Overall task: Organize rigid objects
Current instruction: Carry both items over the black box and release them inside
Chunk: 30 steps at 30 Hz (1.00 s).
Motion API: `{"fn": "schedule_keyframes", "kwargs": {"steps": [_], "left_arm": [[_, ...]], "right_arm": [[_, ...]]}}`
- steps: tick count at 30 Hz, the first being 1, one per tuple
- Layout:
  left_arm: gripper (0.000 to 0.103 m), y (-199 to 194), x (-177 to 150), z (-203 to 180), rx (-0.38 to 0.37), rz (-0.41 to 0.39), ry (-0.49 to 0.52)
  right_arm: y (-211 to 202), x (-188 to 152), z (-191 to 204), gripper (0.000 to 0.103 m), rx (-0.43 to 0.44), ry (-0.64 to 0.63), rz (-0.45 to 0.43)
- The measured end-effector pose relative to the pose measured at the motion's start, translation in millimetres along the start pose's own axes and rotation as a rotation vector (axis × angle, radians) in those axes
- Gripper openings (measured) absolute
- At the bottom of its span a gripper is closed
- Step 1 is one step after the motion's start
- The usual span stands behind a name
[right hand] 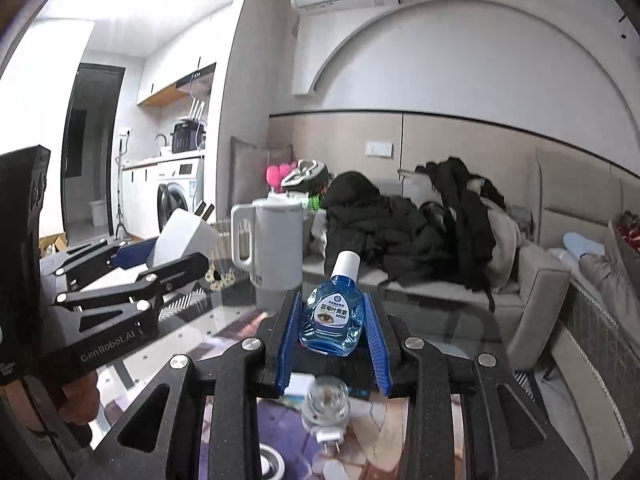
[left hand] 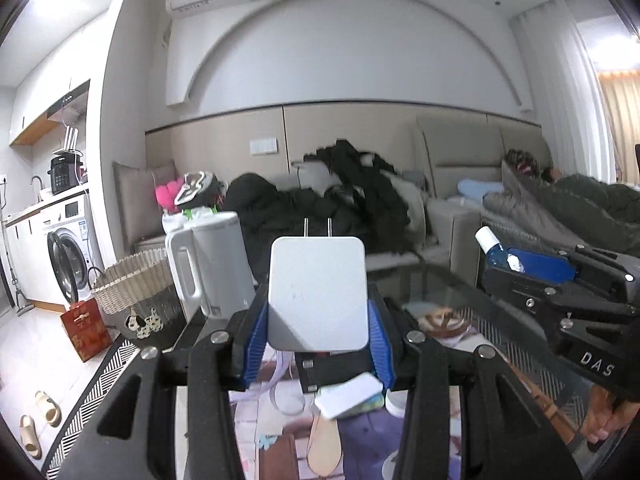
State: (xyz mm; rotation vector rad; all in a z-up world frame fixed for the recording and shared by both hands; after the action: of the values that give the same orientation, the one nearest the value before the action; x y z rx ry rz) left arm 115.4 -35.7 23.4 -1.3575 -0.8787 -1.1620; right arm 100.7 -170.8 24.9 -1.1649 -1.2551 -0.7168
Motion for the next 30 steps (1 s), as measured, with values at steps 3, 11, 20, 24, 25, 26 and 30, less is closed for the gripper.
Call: {"fn": "schedule_keyframes", "kwargs": {"steps": [3,11,20,24,25,26,30], "left_arm": [[0.043,2,8,7,0.004,-0.012,-0.018],[0.043,35,30,17,0.024,-0.039,-0.042],[0.043,96,34,19,0.038,-0.002,-0.034],[0.043,123,29,20,0.048,0.026,-0.027],[0.043,129,27,20,0.045,0.039,-0.032],[0.043,136,24,21,0.037,0.055,-0.047],[0.043,171,0,24,0.023,0.158,-0.085]], "right_arm": [[3,10,0,0.032,-0.003,0.012,-0.013],[50,31,-11,0.032,-0.046,0.025,-0.022],[127,38,-24,0.032,-0.100,0.004,0.015],[162,30,-30,0.032,-0.114,0.001,0.058],[175,24,-31,0.032,-0.105,0.004,0.091],[183,21,-33,0.032,-0.108,0.007,0.109],[214,2,-45,0.032,-0.121,0.038,0.176]]}}
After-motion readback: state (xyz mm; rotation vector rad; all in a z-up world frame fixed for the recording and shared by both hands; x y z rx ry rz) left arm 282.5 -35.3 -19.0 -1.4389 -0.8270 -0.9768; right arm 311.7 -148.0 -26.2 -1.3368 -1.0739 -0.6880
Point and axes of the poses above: each gripper's, at about its wrist camera, not at the fingertips, and y roughly the way its jaws point, z to its left, x to its top, the point moved 10 cm from there along y, roughly the way its jaws point, and after that the axes turned 3 degrees about z, right-handed, at the moved point
